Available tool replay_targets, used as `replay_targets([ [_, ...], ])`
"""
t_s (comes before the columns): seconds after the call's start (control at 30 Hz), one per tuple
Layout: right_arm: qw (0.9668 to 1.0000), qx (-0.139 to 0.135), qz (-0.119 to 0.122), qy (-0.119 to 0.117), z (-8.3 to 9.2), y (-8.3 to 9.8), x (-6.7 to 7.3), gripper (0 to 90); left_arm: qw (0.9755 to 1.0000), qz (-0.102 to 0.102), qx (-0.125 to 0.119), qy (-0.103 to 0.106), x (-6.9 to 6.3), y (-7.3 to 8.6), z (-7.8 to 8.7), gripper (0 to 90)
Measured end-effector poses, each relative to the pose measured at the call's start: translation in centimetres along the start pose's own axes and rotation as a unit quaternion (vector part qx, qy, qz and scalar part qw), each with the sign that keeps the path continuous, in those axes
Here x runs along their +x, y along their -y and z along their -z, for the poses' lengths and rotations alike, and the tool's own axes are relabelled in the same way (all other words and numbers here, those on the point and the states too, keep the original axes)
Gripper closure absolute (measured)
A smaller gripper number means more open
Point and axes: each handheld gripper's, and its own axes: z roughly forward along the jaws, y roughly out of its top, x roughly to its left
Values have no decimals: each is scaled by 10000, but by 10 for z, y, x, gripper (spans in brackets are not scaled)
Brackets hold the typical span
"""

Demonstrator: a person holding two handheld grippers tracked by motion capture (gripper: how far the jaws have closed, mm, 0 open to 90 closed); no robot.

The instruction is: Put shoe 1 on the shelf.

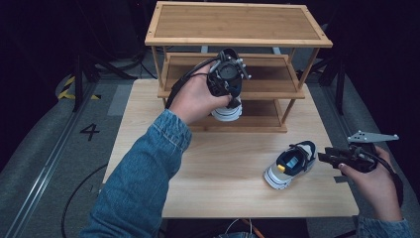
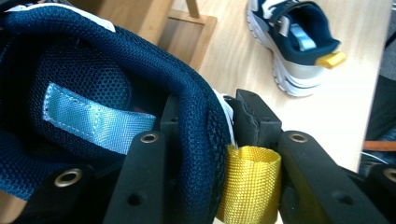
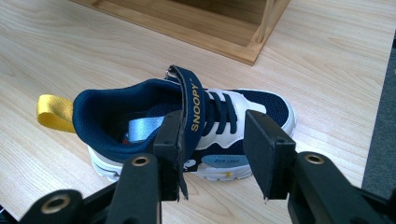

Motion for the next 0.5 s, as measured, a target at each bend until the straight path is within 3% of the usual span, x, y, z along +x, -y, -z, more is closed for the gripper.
replay_targets([
  [0.13, 10000, 3, 5, -2, 0, 0, 0, 595, 9999, 113, 41, -5, 14, -1, -9, 666],
  [0.2, 10000, 4, 15, -7, 0, 0, 0, 595, 9999, 72, 98, -15, 21, -2, -12, 665],
  [0.4, 10000, 19, 16, -14, -1, 0, 0, 595, 10000, 42, 66, -38, 32, -5, -21, 665],
  [0.5, 10000, 7, 24, -15, -1, 0, 0, 595, 9999, 125, 57, 33, 36, -7, -24, 665],
])
